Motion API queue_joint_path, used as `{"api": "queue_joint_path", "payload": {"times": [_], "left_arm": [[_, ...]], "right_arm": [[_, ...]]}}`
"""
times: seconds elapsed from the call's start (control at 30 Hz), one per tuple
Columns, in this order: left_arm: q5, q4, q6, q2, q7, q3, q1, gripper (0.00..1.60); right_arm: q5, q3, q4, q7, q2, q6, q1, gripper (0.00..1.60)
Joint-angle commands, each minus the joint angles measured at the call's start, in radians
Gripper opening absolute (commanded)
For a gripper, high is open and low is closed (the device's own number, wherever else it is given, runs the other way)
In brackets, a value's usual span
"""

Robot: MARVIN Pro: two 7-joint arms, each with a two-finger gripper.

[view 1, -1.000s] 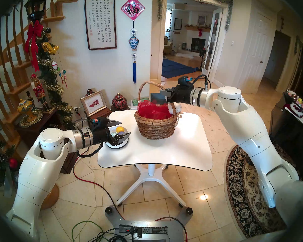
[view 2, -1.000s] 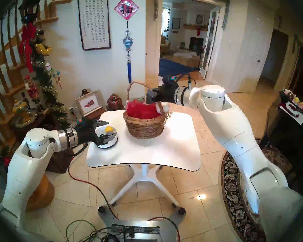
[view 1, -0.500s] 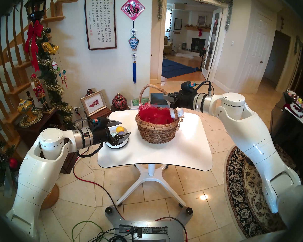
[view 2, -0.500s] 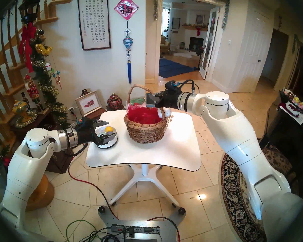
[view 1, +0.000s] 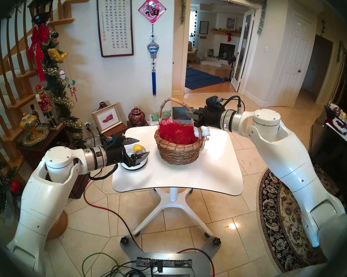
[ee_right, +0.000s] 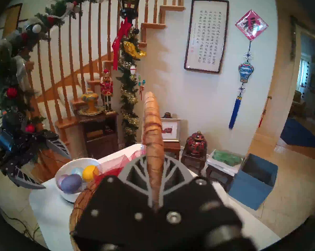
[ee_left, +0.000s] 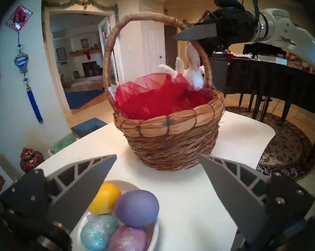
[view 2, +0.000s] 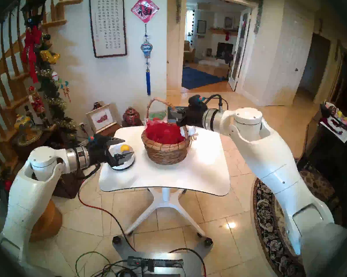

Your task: Put easter egg into basket

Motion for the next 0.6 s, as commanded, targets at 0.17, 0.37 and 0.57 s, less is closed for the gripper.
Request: {"api": "queue_joint_path", "payload": {"times": [0.17,0.37,0.57], "left_arm": [[0.000,-0.005,0.000,0.002,0.000,-0.001,-0.007,1.60],[0.000,-0.005,0.000,0.002,0.000,-0.001,-0.007,1.60],[0.000,-0.005,0.000,0.001,0.000,-0.001,-0.007,1.60]], "right_arm": [[-0.005,0.005,-0.039,-0.013,0.008,0.007,-0.019,0.67],[-0.004,0.009,-0.044,-0.005,0.014,0.003,-0.025,1.10],[0.004,0.021,-0.063,0.007,0.029,0.002,-0.030,1.36]]}}
